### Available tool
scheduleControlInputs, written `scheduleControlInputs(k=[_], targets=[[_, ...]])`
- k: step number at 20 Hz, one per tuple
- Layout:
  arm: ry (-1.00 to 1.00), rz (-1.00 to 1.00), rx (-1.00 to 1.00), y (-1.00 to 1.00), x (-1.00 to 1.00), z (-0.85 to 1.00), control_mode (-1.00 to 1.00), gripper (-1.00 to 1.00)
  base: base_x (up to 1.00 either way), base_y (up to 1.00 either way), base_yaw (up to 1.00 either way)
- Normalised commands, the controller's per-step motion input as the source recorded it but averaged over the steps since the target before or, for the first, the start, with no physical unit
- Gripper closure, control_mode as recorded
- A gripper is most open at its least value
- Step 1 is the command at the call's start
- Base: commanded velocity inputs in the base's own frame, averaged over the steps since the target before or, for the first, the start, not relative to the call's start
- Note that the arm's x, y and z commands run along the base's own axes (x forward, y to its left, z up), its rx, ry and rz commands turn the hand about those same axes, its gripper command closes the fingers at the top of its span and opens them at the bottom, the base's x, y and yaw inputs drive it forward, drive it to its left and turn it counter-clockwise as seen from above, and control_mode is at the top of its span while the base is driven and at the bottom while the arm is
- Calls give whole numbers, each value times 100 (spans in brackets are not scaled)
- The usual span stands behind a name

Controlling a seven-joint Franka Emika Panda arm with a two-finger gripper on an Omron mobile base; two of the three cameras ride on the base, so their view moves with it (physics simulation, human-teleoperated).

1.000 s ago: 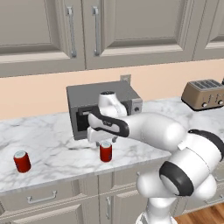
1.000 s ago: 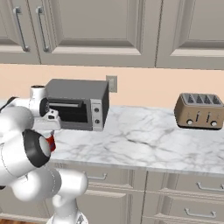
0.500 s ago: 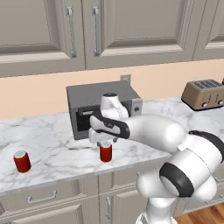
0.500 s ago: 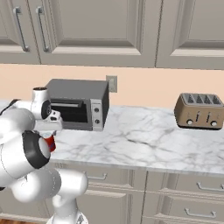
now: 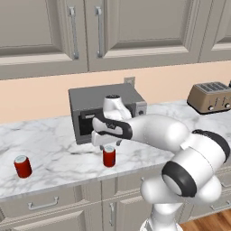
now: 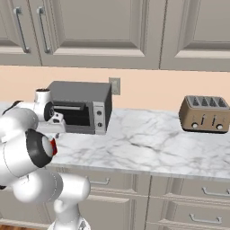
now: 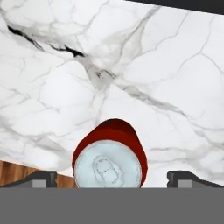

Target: Four empty soda cans are scattered around the kitchen. Gather all the cans and cluster them next to the stove for recycling.

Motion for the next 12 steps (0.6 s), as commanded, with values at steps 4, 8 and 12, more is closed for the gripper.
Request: scheduleControlInputs(k=[4, 8, 12], targets=[[0, 0, 0, 0, -3, -32, -100, -100, 0, 0, 0], [0, 0, 0, 0, -11, -39, -100, -100, 0, 0, 0], [0, 0, 0, 0, -5, -7, -100, -100, 0, 0, 0]])
